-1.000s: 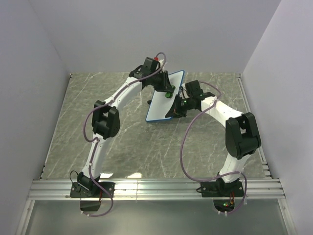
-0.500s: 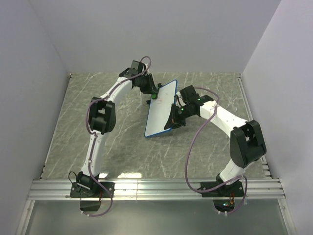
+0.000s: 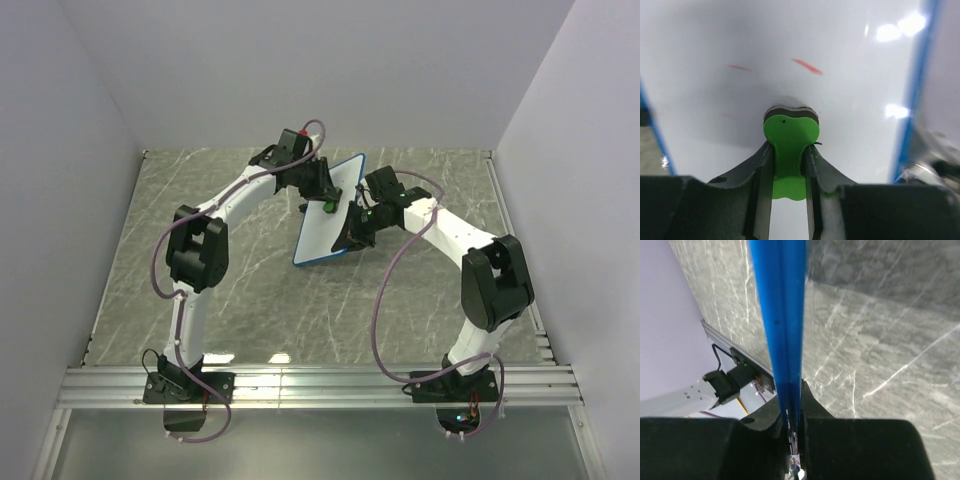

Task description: Erase the whiteboard

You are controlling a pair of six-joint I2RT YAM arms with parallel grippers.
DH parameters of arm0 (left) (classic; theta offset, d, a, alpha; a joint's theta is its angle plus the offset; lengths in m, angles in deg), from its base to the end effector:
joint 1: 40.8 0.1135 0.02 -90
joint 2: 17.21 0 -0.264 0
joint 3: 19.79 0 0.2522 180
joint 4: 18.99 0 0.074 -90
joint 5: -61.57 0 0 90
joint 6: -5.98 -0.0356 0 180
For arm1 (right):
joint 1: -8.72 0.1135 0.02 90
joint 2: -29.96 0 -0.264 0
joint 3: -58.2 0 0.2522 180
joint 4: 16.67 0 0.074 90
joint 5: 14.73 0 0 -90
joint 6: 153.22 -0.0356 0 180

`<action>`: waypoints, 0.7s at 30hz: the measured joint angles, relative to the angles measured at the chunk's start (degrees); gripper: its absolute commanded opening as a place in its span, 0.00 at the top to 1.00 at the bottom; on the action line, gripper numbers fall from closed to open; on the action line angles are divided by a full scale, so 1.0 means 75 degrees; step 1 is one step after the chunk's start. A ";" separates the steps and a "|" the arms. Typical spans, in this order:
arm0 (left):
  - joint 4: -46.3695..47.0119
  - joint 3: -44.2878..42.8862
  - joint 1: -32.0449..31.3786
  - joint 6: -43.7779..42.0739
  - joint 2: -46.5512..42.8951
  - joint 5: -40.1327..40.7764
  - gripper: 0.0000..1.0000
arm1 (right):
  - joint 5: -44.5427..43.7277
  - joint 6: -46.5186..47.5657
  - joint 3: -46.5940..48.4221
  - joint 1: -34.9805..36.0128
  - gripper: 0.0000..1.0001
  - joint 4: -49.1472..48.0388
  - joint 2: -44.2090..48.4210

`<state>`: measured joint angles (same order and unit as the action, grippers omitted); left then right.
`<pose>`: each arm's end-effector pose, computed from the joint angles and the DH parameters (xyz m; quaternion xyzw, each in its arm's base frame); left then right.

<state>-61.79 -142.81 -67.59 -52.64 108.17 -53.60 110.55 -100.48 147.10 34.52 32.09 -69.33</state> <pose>0.4393 -0.2388 0.2430 0.0469 0.9048 -0.3570 0.2274 0.3183 0.1767 0.2401 0.0115 0.9221 0.3815 0.0633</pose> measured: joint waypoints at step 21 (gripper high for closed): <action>0.0152 -0.1413 0.0868 0.0175 0.1547 -0.0796 1.00 | 0.0137 -0.0093 -0.0093 -0.0044 1.00 -0.0466 -0.0122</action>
<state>-60.66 -153.41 -61.07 -51.33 119.78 -59.57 111.58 -101.18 146.40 34.20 28.60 -70.24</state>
